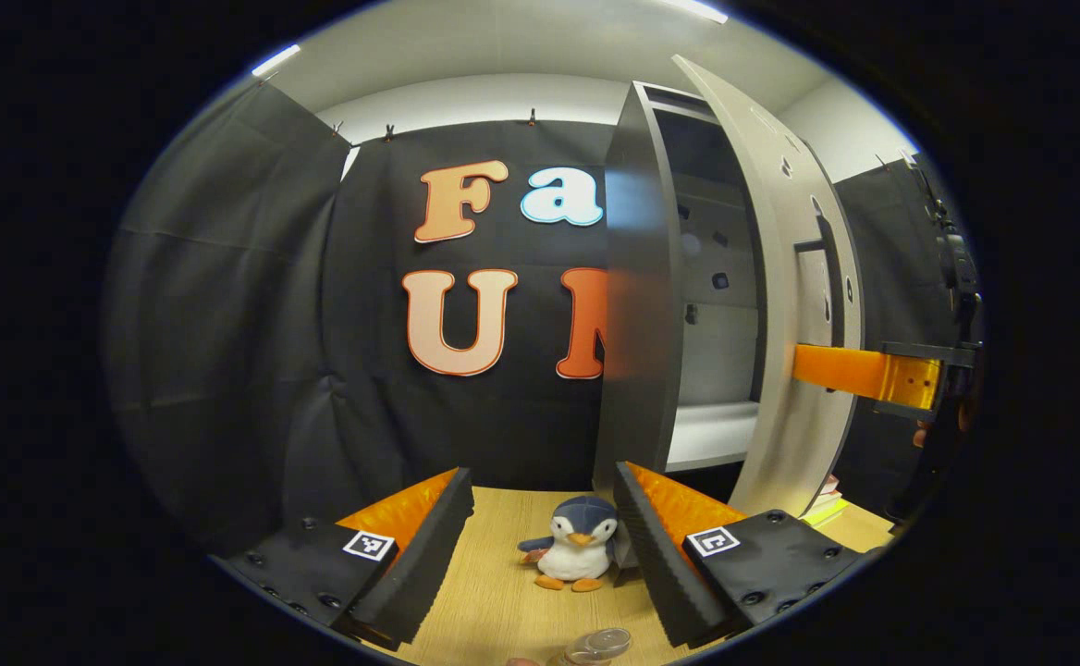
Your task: Open the cabinet door with the right hand, grasp the bottle in the cabinet with the left hand and place it on the coaster, then close the cabinet door with the right hand.
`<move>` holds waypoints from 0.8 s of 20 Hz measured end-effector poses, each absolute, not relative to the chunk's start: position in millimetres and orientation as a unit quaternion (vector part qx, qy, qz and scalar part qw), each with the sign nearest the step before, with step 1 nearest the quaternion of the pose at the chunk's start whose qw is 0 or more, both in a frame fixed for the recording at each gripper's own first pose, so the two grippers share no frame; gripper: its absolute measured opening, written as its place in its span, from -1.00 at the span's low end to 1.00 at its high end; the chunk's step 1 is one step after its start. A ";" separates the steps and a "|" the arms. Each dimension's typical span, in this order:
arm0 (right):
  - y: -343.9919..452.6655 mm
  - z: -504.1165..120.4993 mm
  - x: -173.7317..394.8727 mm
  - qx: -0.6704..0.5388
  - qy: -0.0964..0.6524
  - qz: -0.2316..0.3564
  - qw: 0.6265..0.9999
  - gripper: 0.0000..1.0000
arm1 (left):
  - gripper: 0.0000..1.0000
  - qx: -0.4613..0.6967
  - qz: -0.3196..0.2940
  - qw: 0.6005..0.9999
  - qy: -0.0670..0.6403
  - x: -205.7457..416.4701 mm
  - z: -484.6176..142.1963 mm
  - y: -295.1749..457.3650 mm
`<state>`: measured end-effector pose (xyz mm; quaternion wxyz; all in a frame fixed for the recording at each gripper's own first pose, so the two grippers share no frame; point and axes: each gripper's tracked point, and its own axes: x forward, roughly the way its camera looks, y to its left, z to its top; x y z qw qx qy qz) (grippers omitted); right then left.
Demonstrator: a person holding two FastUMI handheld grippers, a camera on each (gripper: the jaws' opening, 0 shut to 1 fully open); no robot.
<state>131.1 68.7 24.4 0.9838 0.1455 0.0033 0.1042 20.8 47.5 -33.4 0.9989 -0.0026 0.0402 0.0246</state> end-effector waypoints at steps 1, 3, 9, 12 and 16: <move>70.2 23.4 133.2 0.151 0.005 0.105 0.983 0.89 | 0.98 -0.002 0.023 0.999 0.040 20.2 -33.5 50.4; 71.0 23.3 137.1 0.160 0.007 0.102 0.982 0.89 | 0.99 -0.001 0.018 0.999 0.041 22.9 -33.4 48.2; 73.2 20.5 139.8 0.137 0.001 0.068 0.988 0.91 | 0.99 -0.008 0.023 0.999 0.044 20.9 -33.6 48.5; 72.7 19.6 140.8 0.128 -0.005 0.048 0.991 0.91 | 0.98 -0.011 0.032 0.998 0.048 15.9 -35.3 50.4; 72.6 15.8 151.1 0.123 -0.008 0.029 0.992 0.91 | 0.98 -0.013 0.040 0.998 0.053 11.3 -40.1 53.9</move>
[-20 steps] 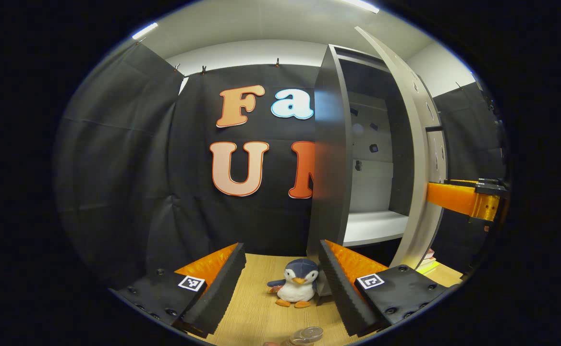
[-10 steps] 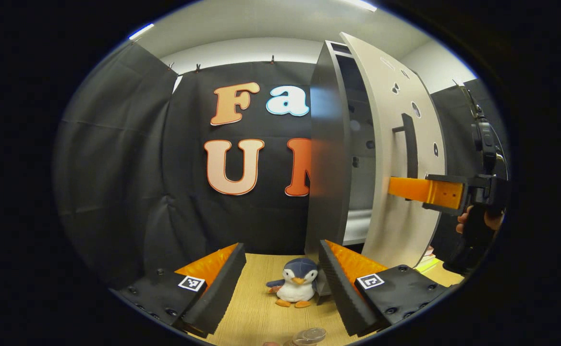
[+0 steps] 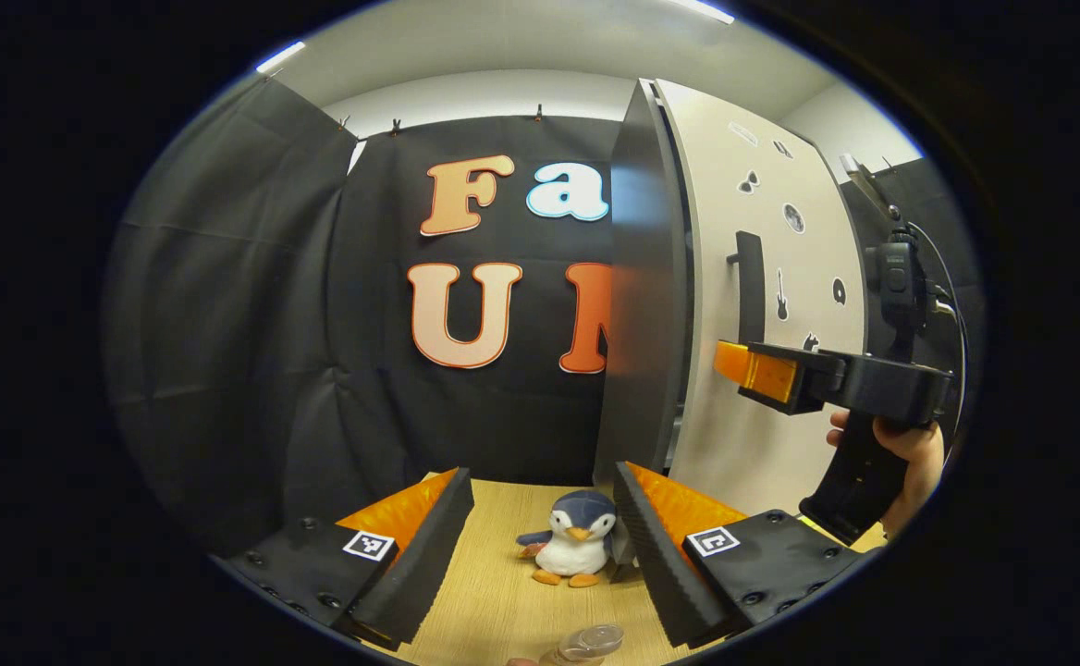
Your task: Open the cabinet door with the right hand, grasp the bottle in the cabinet with the left hand and place it on the coaster, then close the cabinet door with the right hand.
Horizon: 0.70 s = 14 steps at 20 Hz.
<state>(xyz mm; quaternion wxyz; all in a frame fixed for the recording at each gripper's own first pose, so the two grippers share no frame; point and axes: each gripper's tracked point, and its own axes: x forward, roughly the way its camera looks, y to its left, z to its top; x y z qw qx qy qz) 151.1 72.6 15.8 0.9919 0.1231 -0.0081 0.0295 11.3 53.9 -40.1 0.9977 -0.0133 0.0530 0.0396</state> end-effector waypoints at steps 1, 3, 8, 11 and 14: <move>73.1 15.3 150.9 0.120 -0.007 0.028 0.992 0.91 | 0.98 -0.014 0.041 0.998 0.055 11.3 -41.5 54.8; 72.9 13.5 152.4 0.115 -0.007 0.023 0.993 0.91 | 0.98 -0.016 0.043 0.997 0.056 9.3 -41.4 58.7; 73.9 5.2 155.4 0.111 0.001 0.008 0.994 0.91 | 0.99 -0.012 0.042 0.998 0.054 11.5 -42.6 67.7; 73.5 0.5 162.0 0.107 0.008 -0.004 0.994 0.89 | 0.98 -0.009 0.032 0.998 0.056 15.4 -44.0 73.5; 76.9 -3.7 161.1 0.109 0.020 -0.006 0.994 0.90 | 0.98 -0.007 0.011 0.998 0.056 20.4 -48.9 75.3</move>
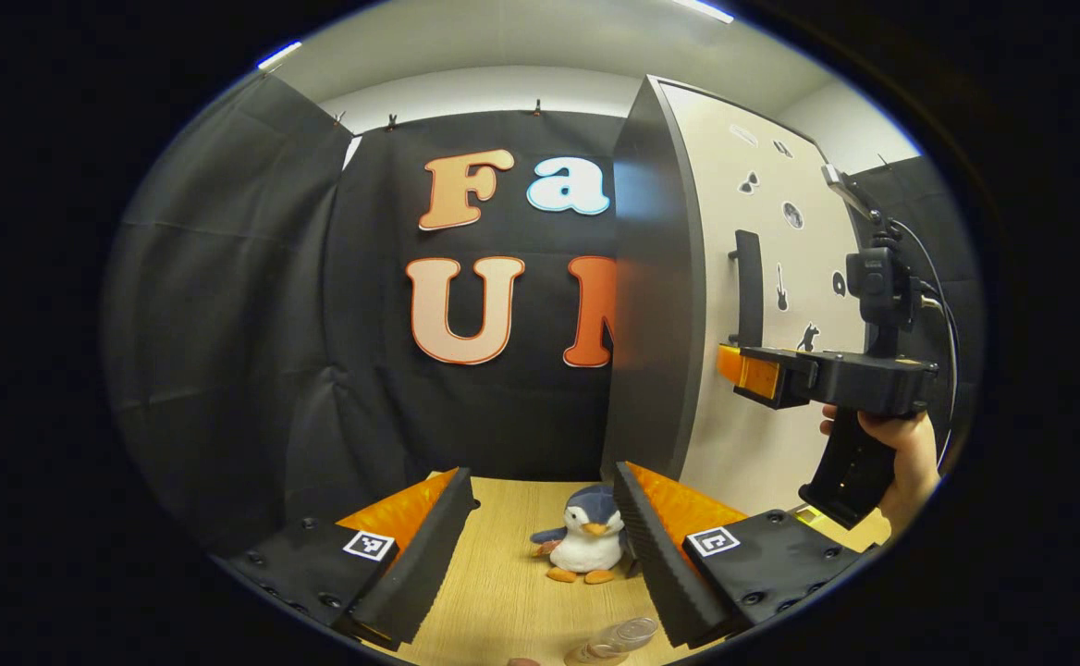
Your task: Open the cabinet door with the right hand, grasp the bottle in the cabinet with the left hand and place it on the coaster, then close the cabinet door with the right hand.
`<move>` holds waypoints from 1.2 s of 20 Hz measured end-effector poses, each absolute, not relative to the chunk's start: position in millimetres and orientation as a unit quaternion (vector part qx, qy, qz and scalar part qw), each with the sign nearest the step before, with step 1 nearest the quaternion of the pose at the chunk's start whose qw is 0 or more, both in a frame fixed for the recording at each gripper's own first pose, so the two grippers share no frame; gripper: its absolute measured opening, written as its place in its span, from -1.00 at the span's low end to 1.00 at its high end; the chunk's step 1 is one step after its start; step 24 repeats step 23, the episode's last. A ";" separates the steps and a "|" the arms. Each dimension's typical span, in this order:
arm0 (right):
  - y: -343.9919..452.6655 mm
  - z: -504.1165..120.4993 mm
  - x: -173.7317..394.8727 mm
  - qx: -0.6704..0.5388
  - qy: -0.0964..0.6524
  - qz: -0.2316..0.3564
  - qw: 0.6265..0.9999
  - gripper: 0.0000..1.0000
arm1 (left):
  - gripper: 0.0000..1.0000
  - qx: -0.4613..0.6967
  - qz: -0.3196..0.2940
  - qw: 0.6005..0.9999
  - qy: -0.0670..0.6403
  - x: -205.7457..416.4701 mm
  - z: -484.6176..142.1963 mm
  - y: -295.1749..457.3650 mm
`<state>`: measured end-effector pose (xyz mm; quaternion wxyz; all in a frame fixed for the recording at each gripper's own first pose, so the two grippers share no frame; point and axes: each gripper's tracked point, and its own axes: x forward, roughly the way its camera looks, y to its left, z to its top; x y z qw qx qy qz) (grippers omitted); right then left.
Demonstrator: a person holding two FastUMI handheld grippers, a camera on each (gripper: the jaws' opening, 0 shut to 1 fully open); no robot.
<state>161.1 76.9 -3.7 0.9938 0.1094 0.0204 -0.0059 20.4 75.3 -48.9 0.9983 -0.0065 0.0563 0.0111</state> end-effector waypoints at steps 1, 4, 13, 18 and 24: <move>78.6 -4.4 160.5 0.113 0.025 -0.007 0.993 0.89 | 0.97 -0.006 0.005 0.998 0.057 23.1 -50.7 76.5; 82.4 -2.5 143.1 0.112 0.028 -0.012 0.993 0.89 | 0.97 -0.008 -0.011 0.998 0.060 28.1 -54.5 81.3; 48.5 19.0 36.5 0.109 0.014 -0.016 0.994 0.89 | 0.98 0.008 -0.018 0.999 0.037 17.0 -38.0 56.5; -2.0 23.5 -20.7 0.085 0.007 -0.035 0.996 0.89 | 0.99 0.002 0.002 0.999 0.033 0.9 -31.7 33.6; -38.6 15.3 -62.6 0.050 0.002 -0.036 0.998 0.90 | 0.97 0.004 0.036 0.999 0.023 -17.4 -23.2 14.7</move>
